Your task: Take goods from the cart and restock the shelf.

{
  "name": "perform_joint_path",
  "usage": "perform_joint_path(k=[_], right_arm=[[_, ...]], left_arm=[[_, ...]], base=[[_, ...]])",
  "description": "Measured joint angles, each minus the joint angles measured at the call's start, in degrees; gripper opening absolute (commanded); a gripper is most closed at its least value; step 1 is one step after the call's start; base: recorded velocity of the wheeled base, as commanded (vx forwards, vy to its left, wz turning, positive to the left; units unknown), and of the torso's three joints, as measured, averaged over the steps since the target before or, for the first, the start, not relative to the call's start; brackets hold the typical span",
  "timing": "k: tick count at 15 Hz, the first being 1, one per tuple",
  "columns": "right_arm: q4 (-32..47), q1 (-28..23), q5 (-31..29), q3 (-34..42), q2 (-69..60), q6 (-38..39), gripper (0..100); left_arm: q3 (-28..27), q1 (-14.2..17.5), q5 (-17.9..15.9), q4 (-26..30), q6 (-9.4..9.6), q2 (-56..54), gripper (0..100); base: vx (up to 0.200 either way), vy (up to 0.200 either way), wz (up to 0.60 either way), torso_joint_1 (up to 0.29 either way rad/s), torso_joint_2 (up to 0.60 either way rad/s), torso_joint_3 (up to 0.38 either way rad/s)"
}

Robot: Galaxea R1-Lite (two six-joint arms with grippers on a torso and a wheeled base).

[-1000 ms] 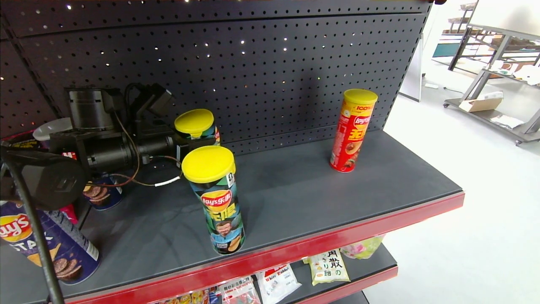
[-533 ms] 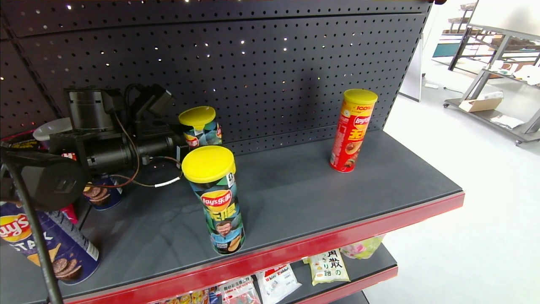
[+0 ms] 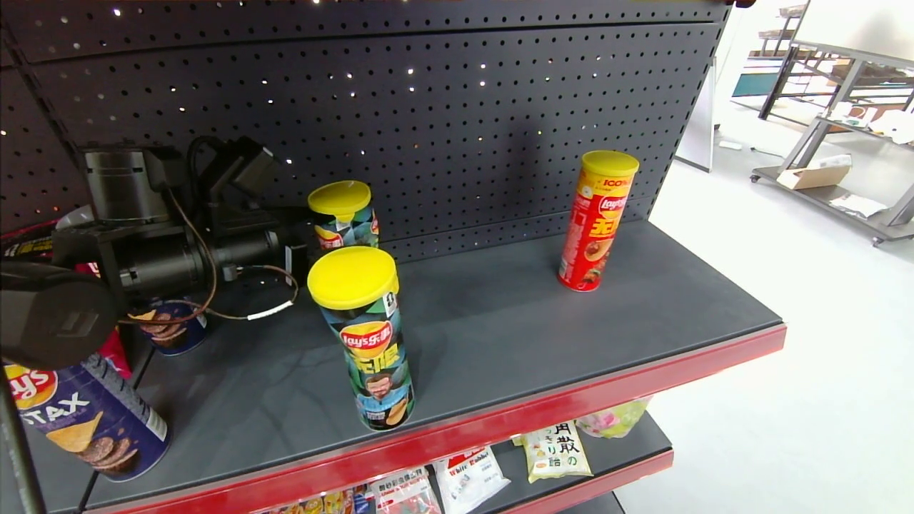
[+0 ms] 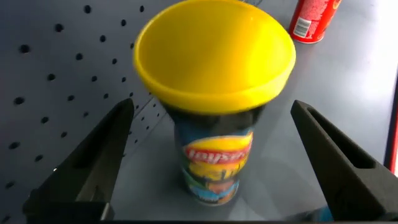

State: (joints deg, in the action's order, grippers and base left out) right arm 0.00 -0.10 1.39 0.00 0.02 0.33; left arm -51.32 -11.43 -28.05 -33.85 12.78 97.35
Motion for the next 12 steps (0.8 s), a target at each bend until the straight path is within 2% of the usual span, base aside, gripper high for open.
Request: perform_joint_path(k=[12], right_arm=[[0.0,0.0,0.0,0.0,0.0,0.0,100]], left_arm=[[8.0,3.7,1.1,0.6,-0.17,-14.2,100]], base=[[0.0,0.0,0.0,0.0,0.0,0.0]])
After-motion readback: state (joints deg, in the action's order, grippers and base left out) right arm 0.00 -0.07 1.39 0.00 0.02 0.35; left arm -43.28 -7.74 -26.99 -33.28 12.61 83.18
